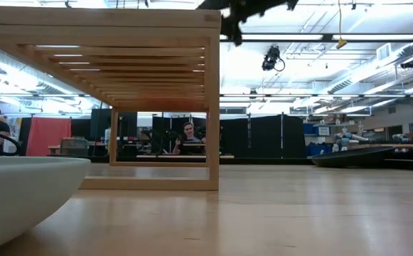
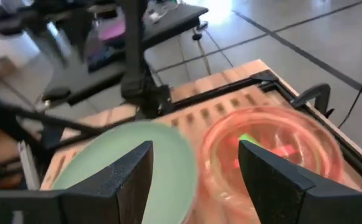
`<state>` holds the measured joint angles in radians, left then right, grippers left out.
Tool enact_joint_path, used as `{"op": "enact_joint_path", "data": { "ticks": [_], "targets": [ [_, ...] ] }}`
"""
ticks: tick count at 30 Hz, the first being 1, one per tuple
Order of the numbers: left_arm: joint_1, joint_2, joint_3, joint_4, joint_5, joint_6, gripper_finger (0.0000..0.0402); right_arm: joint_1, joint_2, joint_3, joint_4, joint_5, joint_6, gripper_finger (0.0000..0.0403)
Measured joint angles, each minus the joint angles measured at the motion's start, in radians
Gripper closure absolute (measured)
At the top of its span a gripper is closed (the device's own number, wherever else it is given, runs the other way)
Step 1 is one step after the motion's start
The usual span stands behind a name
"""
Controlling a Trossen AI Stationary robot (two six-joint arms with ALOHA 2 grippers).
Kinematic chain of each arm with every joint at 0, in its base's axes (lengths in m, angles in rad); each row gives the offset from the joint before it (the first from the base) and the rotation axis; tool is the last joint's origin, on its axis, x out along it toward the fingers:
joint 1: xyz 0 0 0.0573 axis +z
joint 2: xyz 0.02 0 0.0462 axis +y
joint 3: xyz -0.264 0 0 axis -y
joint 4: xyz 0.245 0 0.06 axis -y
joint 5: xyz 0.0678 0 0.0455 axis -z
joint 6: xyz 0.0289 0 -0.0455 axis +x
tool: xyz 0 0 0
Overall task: Place and stack plates onto a shelf
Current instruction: Stack the blue transparent plate on the green transparent plate
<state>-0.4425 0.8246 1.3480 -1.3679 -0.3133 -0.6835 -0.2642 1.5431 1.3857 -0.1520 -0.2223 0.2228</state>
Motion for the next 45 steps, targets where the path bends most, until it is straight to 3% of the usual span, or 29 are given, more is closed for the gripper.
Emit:
{"op": "enact_joint_path", "data": {
  "ticks": [9, 15, 24, 35, 45],
  "targets": [
    [-0.136, 0.002, -0.176, 0.039, 0.051, -0.203, 0.0290, 0.253, -0.086, 0.000, -0.215, 0.180, -0.046, 0.0163],
    [-0.236, 0.002, -0.332, 0.201, 0.170, -0.309, 0.0290, 0.434, -0.089, 0.000, -0.238, 0.286, -0.050, 0.0163],
    [-0.404, 0.064, -0.458, 0.443, 0.214, -0.415, 0.0290, 0.634, -0.089, 0.000, -0.244, 0.470, -0.050, 0.0163],
    [-0.592, 0.235, -0.458, 0.557, 0.228, -0.646, 0.0290, 0.749, -0.089, 0.000, -0.241, 0.573, -0.032, 0.0163],
    [-0.622, 0.390, -0.458, 0.555, 0.259, -0.867, 0.0290, 0.755, -0.089, 0.000, -0.243, 0.572, -0.042, 0.0163]
  ]
}}
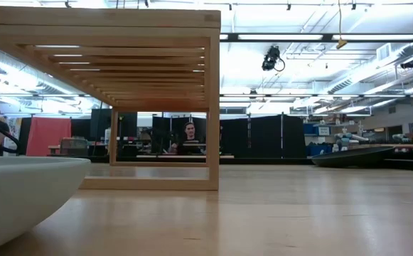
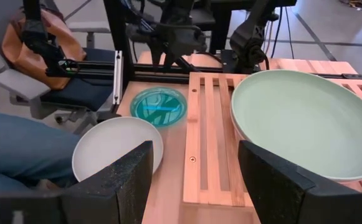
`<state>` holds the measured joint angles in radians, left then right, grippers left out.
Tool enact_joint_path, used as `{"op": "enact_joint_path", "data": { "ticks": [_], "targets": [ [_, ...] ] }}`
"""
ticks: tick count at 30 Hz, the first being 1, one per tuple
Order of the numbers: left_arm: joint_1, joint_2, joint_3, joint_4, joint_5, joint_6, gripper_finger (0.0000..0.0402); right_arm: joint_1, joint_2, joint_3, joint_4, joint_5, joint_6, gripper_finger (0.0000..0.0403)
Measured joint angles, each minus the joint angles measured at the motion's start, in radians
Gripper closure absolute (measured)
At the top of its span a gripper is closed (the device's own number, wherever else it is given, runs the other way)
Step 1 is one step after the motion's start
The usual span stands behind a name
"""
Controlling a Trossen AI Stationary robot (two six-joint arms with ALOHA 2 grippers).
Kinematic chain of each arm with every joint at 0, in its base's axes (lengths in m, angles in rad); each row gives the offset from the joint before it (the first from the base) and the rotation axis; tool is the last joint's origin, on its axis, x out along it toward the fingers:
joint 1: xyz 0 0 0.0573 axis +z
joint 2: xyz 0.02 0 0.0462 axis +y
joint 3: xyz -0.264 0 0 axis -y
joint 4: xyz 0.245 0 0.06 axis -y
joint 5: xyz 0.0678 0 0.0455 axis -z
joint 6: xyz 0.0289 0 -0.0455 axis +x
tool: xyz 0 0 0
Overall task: Place and stack plates onto a shelf
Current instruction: Stack the blue transparent plate on the green transparent plate
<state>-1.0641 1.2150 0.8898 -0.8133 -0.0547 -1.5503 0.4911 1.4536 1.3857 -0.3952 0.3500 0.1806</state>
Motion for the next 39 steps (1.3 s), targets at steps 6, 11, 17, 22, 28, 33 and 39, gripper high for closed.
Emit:
{"op": "enact_joint_path", "data": {
  "ticks": [6, 11, 17, 22, 28, 33, 39],
  "targets": [
    [0.000, 0.066, 0.000, -0.070, 0.005, -0.090, 0.0290, 0.000, 0.000, 0.000, -0.005, 0.000, -0.024, 0.0163],
    [0.000, 0.101, 0.000, -0.146, 0.008, -0.143, 0.0290, 0.000, 0.000, 0.000, -0.005, -0.001, -0.027, 0.0163],
    [0.000, 0.142, 0.000, -0.161, 0.008, -0.142, 0.0290, 0.000, 0.000, 0.000, -0.012, -0.003, -0.027, 0.0163],
    [0.000, 0.205, 0.000, -0.160, 0.008, -0.142, 0.0290, 0.000, 0.000, 0.000, -0.025, -0.003, -0.027, 0.0163],
    [0.000, 0.272, 0.000, -0.160, 0.008, -0.141, 0.0290, 0.000, 0.000, 0.000, -0.025, -0.003, -0.027, 0.0163],
    [0.000, 0.307, 0.001, -0.160, 0.008, -0.140, 0.0290, 0.000, 0.000, 0.000, -0.024, -0.003, -0.027, 0.0163],
    [0.000, 0.345, 0.001, -0.154, 0.008, -0.140, 0.0290, 0.000, 0.000, 0.000, -0.024, -0.003, -0.027, 0.0163]
  ]
}}
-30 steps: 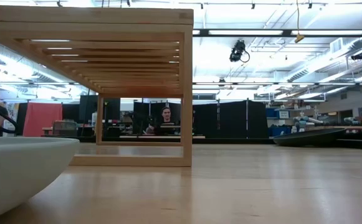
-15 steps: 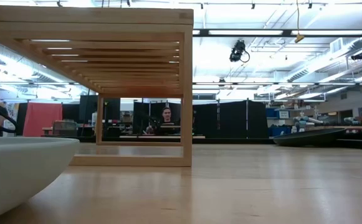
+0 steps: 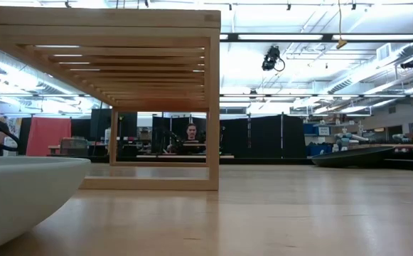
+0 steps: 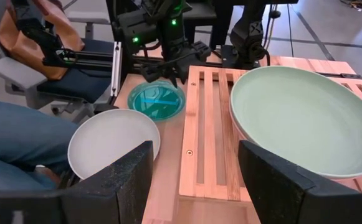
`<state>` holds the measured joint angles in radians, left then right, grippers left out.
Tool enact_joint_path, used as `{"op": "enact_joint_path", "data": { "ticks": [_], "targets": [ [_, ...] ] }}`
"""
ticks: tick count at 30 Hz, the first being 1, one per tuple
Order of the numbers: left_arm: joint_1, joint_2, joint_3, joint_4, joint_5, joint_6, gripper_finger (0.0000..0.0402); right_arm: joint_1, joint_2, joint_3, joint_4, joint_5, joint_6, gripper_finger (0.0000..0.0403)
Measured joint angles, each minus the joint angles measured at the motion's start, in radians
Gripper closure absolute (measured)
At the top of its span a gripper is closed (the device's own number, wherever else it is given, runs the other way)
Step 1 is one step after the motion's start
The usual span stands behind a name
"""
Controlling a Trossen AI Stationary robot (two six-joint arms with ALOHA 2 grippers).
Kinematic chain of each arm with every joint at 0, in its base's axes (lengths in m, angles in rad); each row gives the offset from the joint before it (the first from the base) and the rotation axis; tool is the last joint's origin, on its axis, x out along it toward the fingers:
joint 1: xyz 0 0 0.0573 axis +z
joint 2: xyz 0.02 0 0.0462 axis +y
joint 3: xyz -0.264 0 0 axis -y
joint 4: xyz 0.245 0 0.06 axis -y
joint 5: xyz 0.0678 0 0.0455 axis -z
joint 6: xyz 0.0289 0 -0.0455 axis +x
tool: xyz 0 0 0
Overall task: Place and stack plates onto a shelf
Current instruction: Stack the blue transparent plate on the green transparent plate
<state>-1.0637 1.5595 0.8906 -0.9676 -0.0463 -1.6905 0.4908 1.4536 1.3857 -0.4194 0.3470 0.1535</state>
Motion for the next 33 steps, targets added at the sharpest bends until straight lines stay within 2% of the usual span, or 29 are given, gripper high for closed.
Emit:
{"op": "enact_joint_path", "data": {
  "ticks": [17, 33],
  "targets": [
    [0.000, 0.090, 0.000, 0.026, 0.000, 0.002, 0.0290, 0.000, 0.000, 0.000, -0.001, 0.000, 0.000, 0.0163],
    [-0.005, 0.092, 0.000, 0.040, -0.014, 0.003, 0.0290, 0.000, 0.000, 0.000, -0.002, 0.000, 0.000, 0.0163]
  ]
}}
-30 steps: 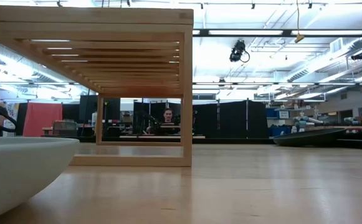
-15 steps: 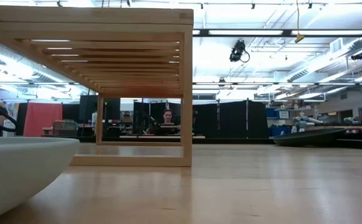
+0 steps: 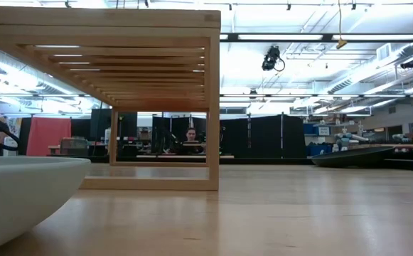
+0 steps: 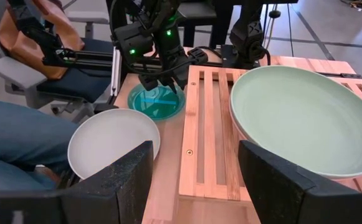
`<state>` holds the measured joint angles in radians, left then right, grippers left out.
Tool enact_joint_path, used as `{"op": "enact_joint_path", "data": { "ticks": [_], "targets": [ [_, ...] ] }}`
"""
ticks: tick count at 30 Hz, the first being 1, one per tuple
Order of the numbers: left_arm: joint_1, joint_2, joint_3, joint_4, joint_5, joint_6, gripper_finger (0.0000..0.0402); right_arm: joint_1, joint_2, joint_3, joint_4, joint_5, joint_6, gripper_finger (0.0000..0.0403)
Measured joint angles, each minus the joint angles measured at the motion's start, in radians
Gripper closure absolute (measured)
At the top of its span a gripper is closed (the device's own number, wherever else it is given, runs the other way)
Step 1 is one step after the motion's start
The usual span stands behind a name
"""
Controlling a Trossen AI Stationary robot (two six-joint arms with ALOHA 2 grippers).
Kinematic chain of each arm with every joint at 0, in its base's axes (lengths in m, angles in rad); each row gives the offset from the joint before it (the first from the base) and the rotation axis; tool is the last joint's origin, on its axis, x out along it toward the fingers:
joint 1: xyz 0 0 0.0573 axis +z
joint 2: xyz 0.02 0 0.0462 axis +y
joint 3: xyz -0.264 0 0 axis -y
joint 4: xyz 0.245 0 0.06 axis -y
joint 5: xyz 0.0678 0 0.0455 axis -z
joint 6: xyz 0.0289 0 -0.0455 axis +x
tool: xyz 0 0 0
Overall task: Place and stack plates onto a shelf
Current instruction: Stack the blue transparent plate on the green transparent plate
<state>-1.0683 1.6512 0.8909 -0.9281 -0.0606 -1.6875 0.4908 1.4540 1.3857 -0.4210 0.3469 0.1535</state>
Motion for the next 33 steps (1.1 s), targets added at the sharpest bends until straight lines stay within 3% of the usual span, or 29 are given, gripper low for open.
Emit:
{"op": "enact_joint_path", "data": {
  "ticks": [8, 22, 33],
  "targets": [
    [-0.002, 0.000, 0.000, 0.000, -0.001, -0.001, 0.0299, 0.000, 0.000, 0.000, 0.000, 0.000, 0.000, 0.0163],
    [-0.003, -0.002, 0.000, -0.003, -0.001, -0.002, 0.0387, 0.000, 0.000, 0.000, 0.000, 0.000, 0.000, 0.0163],
    [-0.002, -0.002, 0.000, -0.030, 0.049, -0.002, 0.0393, 0.000, 0.000, 0.000, 0.000, 0.000, 0.000, 0.0163]
  ]
}}
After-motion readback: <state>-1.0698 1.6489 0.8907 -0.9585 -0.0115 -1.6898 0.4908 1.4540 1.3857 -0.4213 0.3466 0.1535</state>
